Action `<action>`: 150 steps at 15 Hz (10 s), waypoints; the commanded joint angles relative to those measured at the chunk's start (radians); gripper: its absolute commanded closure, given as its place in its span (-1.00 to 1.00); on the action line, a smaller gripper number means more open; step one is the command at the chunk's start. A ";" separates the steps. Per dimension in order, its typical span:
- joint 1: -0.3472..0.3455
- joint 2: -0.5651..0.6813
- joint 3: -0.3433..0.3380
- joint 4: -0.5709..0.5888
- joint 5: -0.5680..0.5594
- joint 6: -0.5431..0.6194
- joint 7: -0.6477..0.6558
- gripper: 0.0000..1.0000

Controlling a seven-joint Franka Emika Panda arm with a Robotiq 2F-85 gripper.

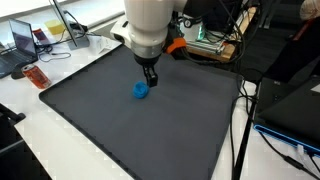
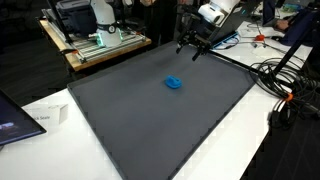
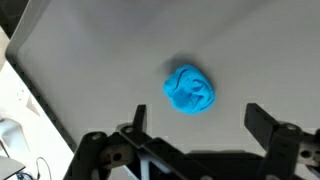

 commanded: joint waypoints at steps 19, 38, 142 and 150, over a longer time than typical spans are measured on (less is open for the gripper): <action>0.002 0.090 0.009 0.129 0.001 -0.160 -0.006 -1.00; -0.184 -0.023 0.013 0.029 0.147 -0.024 -0.581 -1.00; -0.220 -0.397 0.061 -0.985 1.140 1.290 -1.683 -1.00; -0.207 -0.388 0.056 -0.960 1.146 1.279 -1.704 -1.00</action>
